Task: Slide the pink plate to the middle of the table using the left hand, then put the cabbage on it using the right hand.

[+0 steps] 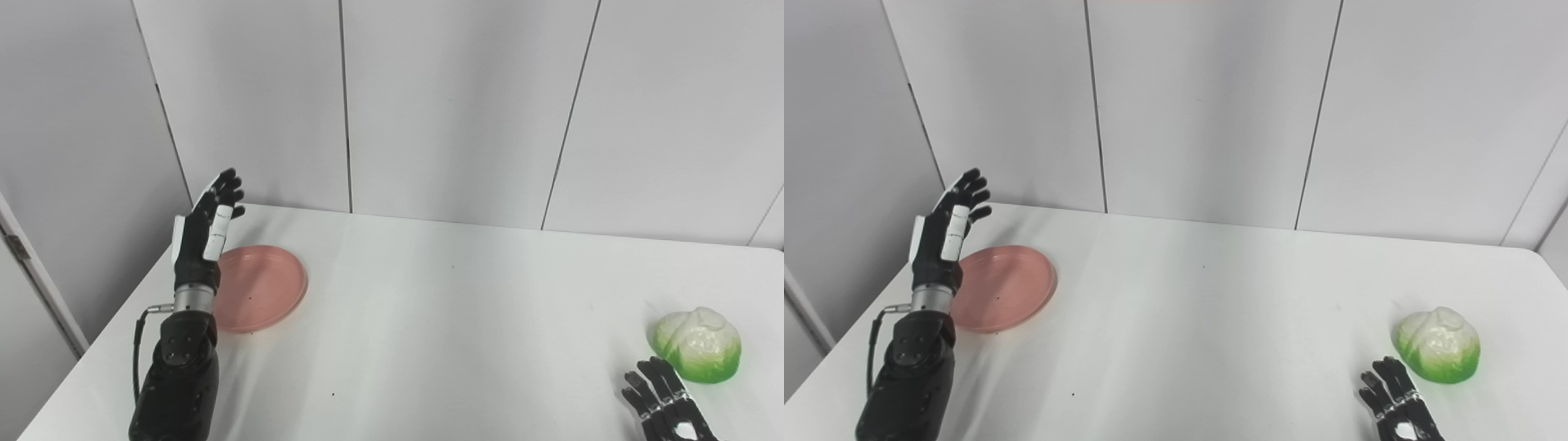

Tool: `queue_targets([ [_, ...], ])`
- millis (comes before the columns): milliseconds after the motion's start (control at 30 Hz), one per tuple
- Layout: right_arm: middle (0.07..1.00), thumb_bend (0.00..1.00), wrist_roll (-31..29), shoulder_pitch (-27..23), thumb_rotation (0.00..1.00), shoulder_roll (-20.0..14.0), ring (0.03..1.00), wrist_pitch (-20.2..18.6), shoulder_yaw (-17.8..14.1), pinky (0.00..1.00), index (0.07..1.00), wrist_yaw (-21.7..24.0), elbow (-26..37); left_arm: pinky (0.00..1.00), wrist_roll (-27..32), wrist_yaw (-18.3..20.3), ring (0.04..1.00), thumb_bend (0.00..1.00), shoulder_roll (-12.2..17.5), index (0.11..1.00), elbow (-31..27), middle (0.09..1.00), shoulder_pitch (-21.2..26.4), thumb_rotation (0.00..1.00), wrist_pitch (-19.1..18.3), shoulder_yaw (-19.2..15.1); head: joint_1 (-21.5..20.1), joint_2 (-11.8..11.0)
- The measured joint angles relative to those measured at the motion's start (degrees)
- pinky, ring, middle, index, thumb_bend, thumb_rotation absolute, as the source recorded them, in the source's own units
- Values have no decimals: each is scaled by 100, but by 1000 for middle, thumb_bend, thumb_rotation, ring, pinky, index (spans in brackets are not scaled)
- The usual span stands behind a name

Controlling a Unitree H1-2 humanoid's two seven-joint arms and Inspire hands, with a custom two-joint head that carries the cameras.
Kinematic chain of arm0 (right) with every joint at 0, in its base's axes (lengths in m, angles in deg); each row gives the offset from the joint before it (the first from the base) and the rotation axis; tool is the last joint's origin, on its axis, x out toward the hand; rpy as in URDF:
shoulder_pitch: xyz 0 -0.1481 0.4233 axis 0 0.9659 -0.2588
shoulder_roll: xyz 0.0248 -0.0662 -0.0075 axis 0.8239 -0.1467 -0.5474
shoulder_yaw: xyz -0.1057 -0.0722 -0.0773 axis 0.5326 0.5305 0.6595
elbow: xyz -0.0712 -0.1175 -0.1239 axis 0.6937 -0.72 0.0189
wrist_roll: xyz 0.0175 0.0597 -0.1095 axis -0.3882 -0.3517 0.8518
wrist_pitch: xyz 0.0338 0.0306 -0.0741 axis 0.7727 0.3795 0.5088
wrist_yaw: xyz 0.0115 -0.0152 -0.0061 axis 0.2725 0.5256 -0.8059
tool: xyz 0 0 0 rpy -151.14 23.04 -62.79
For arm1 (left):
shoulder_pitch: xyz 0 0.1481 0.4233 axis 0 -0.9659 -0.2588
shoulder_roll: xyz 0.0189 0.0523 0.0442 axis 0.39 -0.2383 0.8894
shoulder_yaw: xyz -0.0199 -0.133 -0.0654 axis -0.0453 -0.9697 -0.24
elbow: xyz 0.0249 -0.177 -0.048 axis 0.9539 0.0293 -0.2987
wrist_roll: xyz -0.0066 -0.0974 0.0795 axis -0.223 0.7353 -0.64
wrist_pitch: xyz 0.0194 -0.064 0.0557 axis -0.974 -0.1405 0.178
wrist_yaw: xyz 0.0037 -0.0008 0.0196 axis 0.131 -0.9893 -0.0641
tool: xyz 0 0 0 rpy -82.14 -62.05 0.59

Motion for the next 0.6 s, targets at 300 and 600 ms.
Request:
queue_targets([
  [300, 905, 862, -10, 6, 704, -6, 888, 8, 6, 914, 880, -1, 0, 758, 169, -43, 856, 975, 679, 837, 1591, 861, 666, 874, 636, -161, 9, 35],
  [600, 901, 861, -21, 19, 700, -20, 880, 17, 11, 902, 874, 1, 7, 743, 440, 107, 845, 907, 879, 795, 2620, 839, 808, 847, 753, -181, 0, 88],
])
